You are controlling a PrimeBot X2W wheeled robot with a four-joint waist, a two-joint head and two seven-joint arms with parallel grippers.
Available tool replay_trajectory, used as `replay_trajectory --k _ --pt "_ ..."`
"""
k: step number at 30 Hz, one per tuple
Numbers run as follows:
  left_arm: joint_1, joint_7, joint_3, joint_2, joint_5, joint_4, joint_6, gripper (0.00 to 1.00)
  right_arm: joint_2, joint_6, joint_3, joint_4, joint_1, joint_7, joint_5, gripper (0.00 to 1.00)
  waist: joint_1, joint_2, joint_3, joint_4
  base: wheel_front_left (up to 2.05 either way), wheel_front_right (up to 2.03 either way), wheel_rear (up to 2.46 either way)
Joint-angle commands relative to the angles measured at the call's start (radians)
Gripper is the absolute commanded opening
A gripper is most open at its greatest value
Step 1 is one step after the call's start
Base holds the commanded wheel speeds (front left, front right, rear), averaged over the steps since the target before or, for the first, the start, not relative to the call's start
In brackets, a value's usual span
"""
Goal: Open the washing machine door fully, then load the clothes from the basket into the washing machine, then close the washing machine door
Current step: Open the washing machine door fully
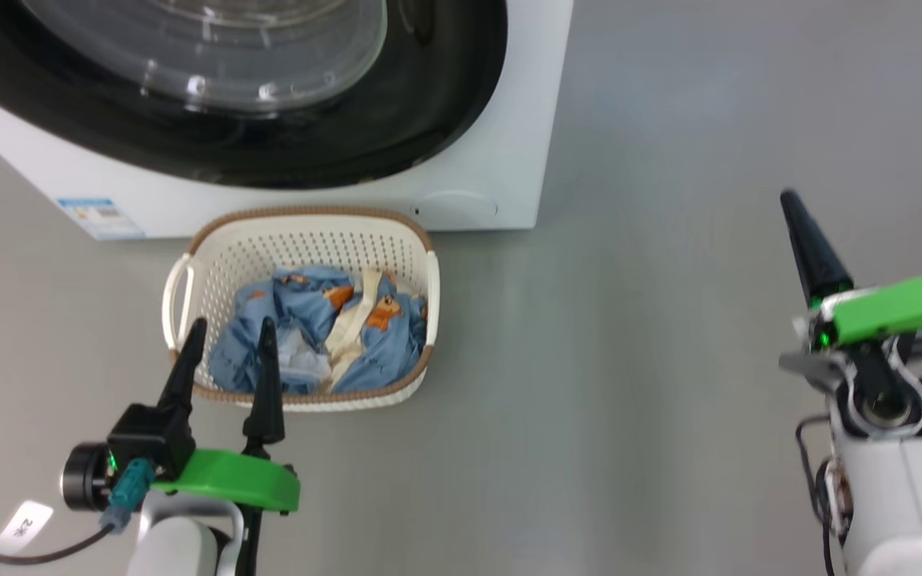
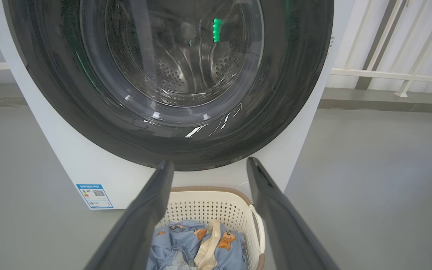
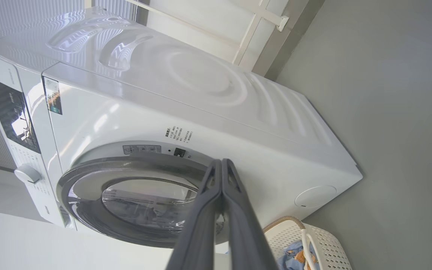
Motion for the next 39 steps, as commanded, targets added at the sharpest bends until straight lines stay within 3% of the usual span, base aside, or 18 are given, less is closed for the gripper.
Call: replay_trajectory --k 1,8,13,24,39 --pt "-0.039 -0.012 0.022 0.017 -0.001 -0.033 0.011 1.00 0.002 -0.001 0.001 0.004 -0.066 0.047 0.066 0.00 0.0000 0.0000 0.060 0.025 0.00 0.00 0.00" --pt "-0.086 -0.012 -0.017 0.017 -0.015 -0.045 0.020 1.00 -0.010 -0.001 -0.056 0.162 -0.280 0.207 0.242 0.00 0.0000 0.0000 0.127 0.068 0.00 0.00 0.00" --pt "-0.114 -0.012 -0.033 0.017 -0.031 -0.059 0.032 1.00 -0.013 -0.001 -0.059 0.263 -0.417 0.290 0.294 0.00 0.0000 0.0000 0.169 0.096 0.00 0.00 0.00" --pt "-0.154 -0.012 -0.067 0.017 -0.049 -0.083 0.047 1.00 -0.027 -0.001 -0.054 0.451 -0.701 0.375 0.335 0.00 0.0000 0.0000 0.238 0.150 0.00 0.00 0.00" --pt "-0.190 -0.012 -0.123 0.017 -0.078 -0.104 0.065 1.00 -0.049 -0.001 -0.003 0.710 -1.016 0.394 0.276 0.00 0.0000 0.0000 0.296 0.213 0.00 0.00 0.00"
